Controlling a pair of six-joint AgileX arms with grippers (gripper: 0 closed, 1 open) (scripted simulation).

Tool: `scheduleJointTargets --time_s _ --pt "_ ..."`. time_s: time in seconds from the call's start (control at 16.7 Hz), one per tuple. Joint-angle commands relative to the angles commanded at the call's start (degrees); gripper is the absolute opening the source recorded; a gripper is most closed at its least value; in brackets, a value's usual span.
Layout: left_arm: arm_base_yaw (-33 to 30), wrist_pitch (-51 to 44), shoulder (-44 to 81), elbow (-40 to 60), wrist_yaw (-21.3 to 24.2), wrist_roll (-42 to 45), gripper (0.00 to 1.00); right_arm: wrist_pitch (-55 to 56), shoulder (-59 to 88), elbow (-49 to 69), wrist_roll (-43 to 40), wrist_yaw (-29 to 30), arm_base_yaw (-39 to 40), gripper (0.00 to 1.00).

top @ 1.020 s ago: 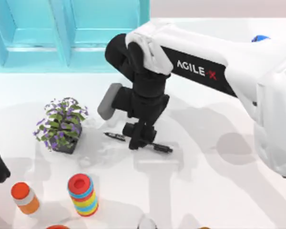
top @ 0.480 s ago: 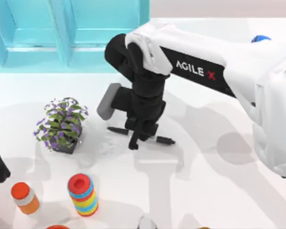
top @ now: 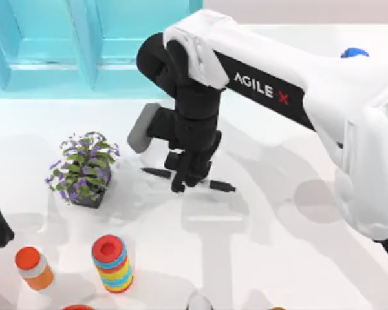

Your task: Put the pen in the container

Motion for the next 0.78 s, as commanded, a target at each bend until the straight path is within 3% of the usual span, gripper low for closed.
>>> scheduleJointTargets --time_s 0.42,0.78 --pt "0.00 0.00 0.00 0.00 0.00 0.00 1.00 -18.95 5.07 25.87 0.14 0.05 -0.25 0.00" --pt "0.00 0.00 0.00 0.00 0.00 0.00 1.00 -22.80 5.78 30.03 0.20 0.06 -0.38 0.00"
